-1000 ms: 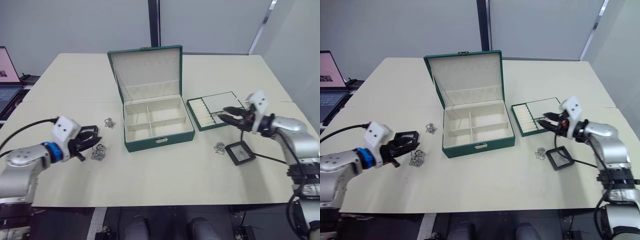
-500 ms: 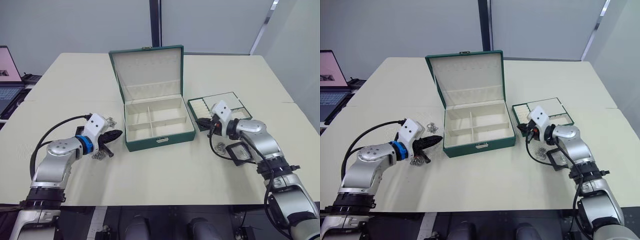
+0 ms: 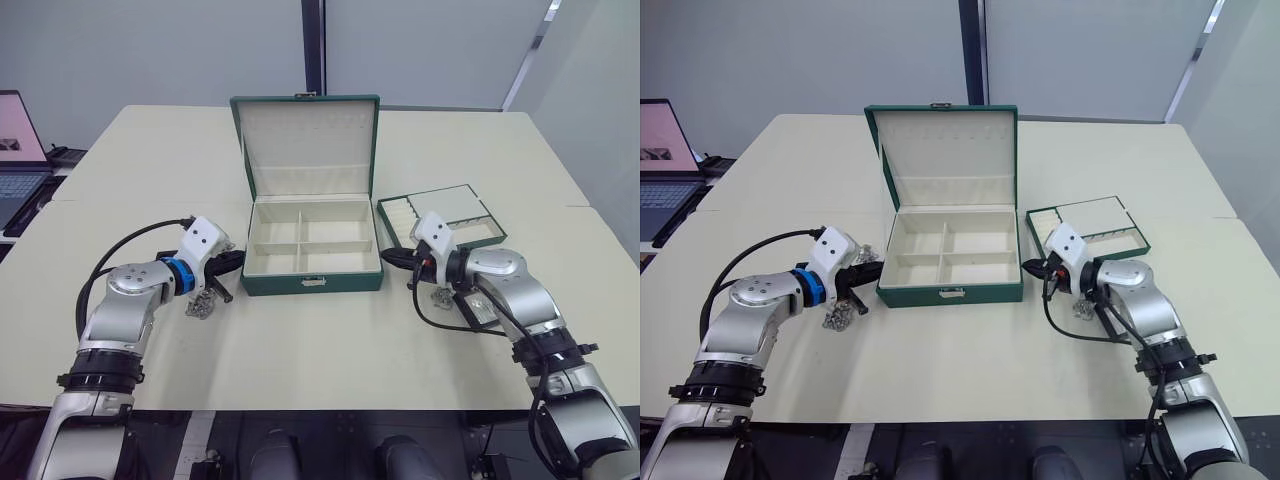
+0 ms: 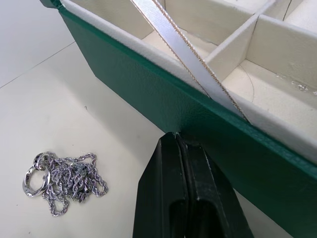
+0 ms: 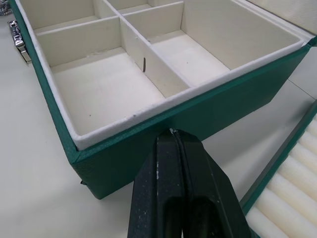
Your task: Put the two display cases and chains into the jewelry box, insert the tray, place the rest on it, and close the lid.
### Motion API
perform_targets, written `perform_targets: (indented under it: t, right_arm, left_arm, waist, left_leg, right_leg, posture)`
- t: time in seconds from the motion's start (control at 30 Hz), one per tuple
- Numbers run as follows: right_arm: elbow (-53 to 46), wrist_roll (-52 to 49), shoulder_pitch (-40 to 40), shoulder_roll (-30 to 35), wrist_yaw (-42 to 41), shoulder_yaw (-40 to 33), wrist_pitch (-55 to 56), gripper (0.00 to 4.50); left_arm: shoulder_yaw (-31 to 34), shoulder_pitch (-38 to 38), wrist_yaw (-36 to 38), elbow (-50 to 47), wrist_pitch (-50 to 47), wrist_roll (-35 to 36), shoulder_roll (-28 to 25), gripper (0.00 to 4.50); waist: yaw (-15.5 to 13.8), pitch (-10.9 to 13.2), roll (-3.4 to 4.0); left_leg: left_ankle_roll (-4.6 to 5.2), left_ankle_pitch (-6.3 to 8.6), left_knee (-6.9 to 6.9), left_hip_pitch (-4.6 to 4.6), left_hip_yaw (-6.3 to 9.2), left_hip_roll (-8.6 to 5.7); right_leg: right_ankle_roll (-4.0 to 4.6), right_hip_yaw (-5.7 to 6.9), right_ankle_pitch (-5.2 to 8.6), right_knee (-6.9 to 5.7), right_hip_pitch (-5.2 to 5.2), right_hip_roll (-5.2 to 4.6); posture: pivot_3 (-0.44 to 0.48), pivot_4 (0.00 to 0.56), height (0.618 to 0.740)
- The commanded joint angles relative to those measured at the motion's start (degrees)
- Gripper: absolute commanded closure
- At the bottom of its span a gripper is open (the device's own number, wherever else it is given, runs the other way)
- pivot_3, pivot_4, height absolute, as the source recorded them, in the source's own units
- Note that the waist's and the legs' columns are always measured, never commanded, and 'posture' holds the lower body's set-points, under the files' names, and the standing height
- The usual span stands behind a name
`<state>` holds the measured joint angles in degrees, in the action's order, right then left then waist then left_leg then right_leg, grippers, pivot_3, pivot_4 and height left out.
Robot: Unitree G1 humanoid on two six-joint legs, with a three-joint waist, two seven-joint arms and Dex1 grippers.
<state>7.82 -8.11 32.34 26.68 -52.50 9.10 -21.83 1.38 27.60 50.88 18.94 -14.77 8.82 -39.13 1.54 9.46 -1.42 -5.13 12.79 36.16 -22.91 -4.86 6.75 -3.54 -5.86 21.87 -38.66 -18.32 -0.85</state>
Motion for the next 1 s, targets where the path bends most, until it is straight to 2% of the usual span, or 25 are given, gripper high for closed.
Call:
perform_targets:
  t: [0.03, 0.33, 0.67, 0.87, 1.0]
  right_arm:
    - [-4.4, -1.9, -0.8, -0.1, -1.6, 0.5, -1.1, 4.47]
    - [-5.5, -2.0, -1.6, 0.1, -0.6, -0.6, -2.2, 4.47]
    - [-3.1, -3.0, -0.8, 1.5, -0.5, -3.5, -1.7, 4.47]
    - [-2.1, -5.1, -0.7, 3.9, -0.7, -7.0, -1.8, 4.47]
    - [-3.0, -9.6, -2.3, 8.0, -2.9, -12.6, -3.8, 4.47]
  left_arm:
    - [-1.4, 2.1, 1.7, 0.0, 2.5, 0.0, 1.2, 4.5]
    - [-1.2, 2.6, 2.7, 1.8, 3.6, -0.7, 2.0, 4.5]
    - [1.1, 1.8, 2.6, 1.7, 3.5, 0.3, 0.5, 4.5]
    - [3.6, 0.9, 2.7, 1.1, 3.3, 1.3, -1.7, 4.5]
    - [8.4, -1.2, 4.2, -0.4, 1.4, 4.6, -5.9, 4.5]
  waist:
    - [0.0, 0.0, 0.0]
    - [-0.1, 0.0, 0.0]
    - [-0.1, 0.0, 0.0]
    - [0.0, 0.0, 0.0]
    - [0.2, 0.0, -0.01]
  left_leg:
    - [0.0, 0.0, 0.0, 0.0, 0.0, 0.0]
    - [0.0, 0.0, 0.0, 0.0, 0.01, 0.0]
    - [0.0, 0.0, 0.0, -0.01, 0.0, 0.0]
    - [0.0, 0.0, -0.01, -0.01, 0.0, 0.0]
    - [0.0, 0.0, -0.04, -0.02, 0.0, 0.01]
  right_leg:
    - [0.0, 0.0, 0.0, 0.0, 0.0, 0.0]
    - [0.0, 0.01, 0.0, 0.01, 0.01, 0.0]
    - [0.0, 0.0, 0.0, 0.01, 0.01, 0.0]
    - [0.0, 0.0, 0.0, 0.02, 0.01, 0.0]
    - [0.0, -0.02, 0.0, 0.02, -0.02, 0.01]
  posture:
    - [0.0, 0.15, 0.74]
    - [0.0, 0.15, 0.74]
    - [0.0, 0.15, 0.74]
    - [0.0, 0.15, 0.74]
    - [0.0, 0.15, 0.74]
